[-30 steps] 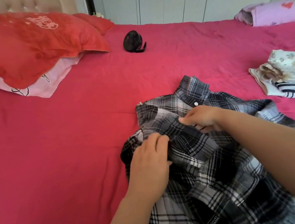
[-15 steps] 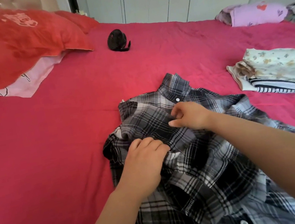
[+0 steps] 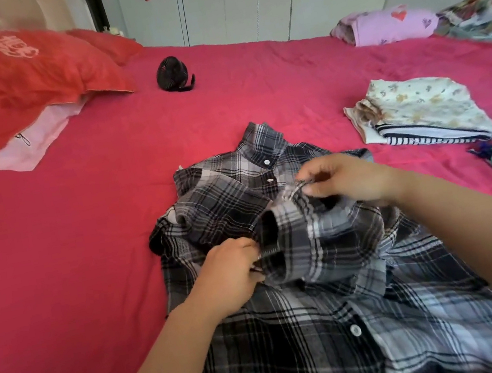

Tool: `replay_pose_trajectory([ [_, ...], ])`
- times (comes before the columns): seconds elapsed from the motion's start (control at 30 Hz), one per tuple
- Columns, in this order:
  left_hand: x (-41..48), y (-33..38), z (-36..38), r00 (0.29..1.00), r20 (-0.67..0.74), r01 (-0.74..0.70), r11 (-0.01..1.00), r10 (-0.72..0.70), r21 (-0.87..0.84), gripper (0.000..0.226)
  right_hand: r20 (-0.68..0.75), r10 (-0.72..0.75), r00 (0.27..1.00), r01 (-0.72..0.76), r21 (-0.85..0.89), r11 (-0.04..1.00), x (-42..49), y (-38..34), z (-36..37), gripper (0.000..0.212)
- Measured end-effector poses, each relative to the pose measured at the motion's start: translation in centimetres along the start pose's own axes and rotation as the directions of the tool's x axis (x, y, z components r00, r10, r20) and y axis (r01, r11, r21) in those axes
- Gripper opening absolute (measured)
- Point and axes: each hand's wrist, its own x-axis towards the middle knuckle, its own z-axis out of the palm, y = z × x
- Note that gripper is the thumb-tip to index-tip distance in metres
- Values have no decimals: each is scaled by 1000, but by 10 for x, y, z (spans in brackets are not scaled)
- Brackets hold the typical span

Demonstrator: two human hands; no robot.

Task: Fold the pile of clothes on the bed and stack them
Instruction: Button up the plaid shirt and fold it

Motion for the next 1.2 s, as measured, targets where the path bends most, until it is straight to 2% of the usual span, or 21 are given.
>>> replay_pose_trajectory([
  [0.03, -2, 3, 0, 1000, -5, -10, 1000, 10, -10, 13, -14, 3, 1000, -3, 37, 999, -2, -1, -2, 21],
  [0.13, -4, 14, 5, 998, 11, -65, 997, 65, 28, 18, 6, 25, 1000, -24, -163, 986, -2, 0, 5, 7],
  [0.2, -2, 22, 11, 995, 33, -95, 995, 94, 21, 49, -64, -5, 998, -11, -254, 967, 2, 5, 13, 8],
  [0.27, -1, 30, 12, 993, -36, -119, 985, 115, -124, 65, -175, -15, 984, -25, -227, 973, 6, 4, 17, 9],
  [0.33, -2, 37, 10, 987, -100, -149, 957, 128, -250, 52, -235, -13, 972, -25, -158, 987, 7, 1, 19, 6],
  [0.4, -5, 42, 11, 993, 11, -105, 935, 115, -338, 33, -240, -15, 971, -26, -166, 986, 6, 1, 22, 6],
  [0.5, -10, 42, 9, 981, 177, 6, 898, 80, -441, 36, -183, -21, 983, -49, -369, 928, 0, 4, 30, 25],
  [0.63, -20, 30, -30, 967, 194, 53, 614, 165, -788, 30, -235, 2, 972, -86, -347, 934, -11, 17, 35, 34],
  [0.7, -25, 26, -40, 989, 74, 3, 490, 126, -872, 29, -199, 5, 980, -84, -390, 917, -17, 27, 43, 37],
  [0.77, -25, 26, -39, 990, -128, -93, 392, -63, -915, 27, -126, 4, 992, -61, -452, 890, -26, 36, 56, 42],
  [0.8, -24, 29, -35, 961, -215, -127, 409, -176, -904, 25, -82, 15, 997, -53, -496, 867, -31, 43, 65, 46],
  [0.83, -21, 33, -31, 920, -302, -142, 502, -252, -853, 23, -36, 38, 999, -52, -552, 832, -35, 48, 74, 50],
  [0.87, -20, 38, -27, 888, -388, -133, 669, -248, -732, 21, -2, 71, 997, -58, -605, 794, -40, 54, 82, 53],
  [0.9, -18, 41, -21, 891, -428, -115, 838, -151, -534, 26, 12, 102, 995, -71, -636, 768, -45, 58, 89, 56],
  [0.93, -17, 42, -12, 933, -359, -104, 940, -21, -325, 41, 3, 110, 994, -83, -640, 764, -49, 61, 92, 59],
  [0.97, -17, 41, 0, 978, -199, -93, 986, 65, -138, 56, -28, 94, 995, -91, -620, 780, -52, 63, 91, 61],
  [1.0, -18, 38, 10, 998, -8, -66, 998, 66, 16, 68, -74, 64, 995, -95, -590, 802, -56, 63, 88, 62],
  [1.03, -19, 35, 18, 988, 154, -41, 992, 22, 121, 75, -122, 35, 992, -98, -570, 816, -61, 63, 83, 63],
  [1.07, -20, 31, 23, 967, 255, -27, 983, -20, 181, 78, -151, 16, 988, -101, -576, 811, -66, 64, 79, 64],
  [1.13, -21, 25, 28, 948, 312, -13, 978, -53, 206, 80, -97, 49, 994, -101, -660, 744, -79, 69, 76, 64],
  [1.2, -19, 25, 25, 953, 296, 10, 988, -56, 156, 80, 21, 157, 987, -94, -719, 688, -93, 77, 81, 67],
])
